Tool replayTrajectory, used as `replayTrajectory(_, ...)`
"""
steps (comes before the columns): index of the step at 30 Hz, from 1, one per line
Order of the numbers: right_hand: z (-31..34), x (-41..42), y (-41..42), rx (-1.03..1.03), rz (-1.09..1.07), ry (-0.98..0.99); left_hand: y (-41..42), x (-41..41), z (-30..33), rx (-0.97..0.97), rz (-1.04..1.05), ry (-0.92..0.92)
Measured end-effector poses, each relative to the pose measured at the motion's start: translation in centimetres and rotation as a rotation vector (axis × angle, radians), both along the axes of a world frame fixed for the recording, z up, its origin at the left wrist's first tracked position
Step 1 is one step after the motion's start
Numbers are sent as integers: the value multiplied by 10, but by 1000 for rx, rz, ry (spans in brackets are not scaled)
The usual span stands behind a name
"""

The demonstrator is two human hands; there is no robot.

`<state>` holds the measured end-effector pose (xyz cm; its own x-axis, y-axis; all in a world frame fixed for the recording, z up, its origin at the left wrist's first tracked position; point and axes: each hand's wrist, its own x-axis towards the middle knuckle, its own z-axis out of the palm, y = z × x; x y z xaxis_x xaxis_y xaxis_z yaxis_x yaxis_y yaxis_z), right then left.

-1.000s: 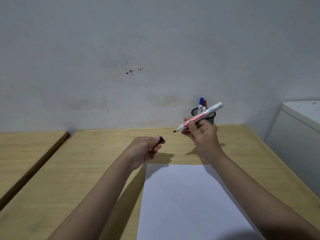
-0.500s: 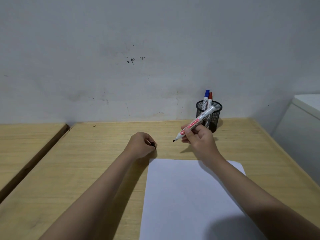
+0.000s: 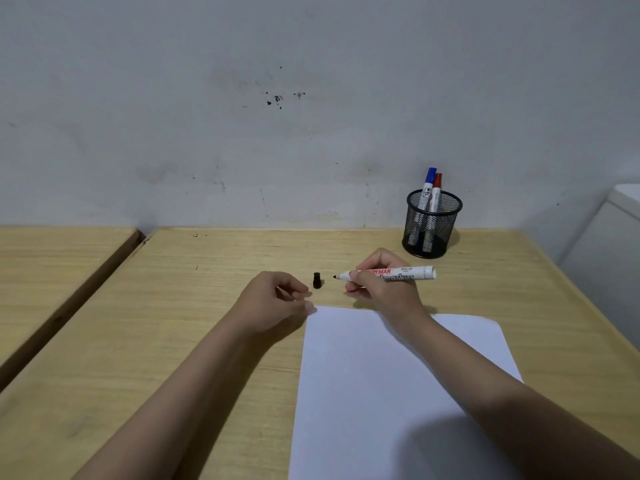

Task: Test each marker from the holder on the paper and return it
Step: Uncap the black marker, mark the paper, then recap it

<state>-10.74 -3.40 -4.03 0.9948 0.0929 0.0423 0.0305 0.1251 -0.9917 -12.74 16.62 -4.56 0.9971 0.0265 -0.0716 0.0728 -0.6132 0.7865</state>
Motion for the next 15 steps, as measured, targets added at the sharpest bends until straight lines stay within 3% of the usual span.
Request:
replayTrajectory(4, -6, -5, 19, -34, 25, 72, 2, -10, -7, 135, -42, -32)
replayTrajectory(15, -23, -9, 38, -64, -109, 46, 7, -10, -11, 188, -68, -147)
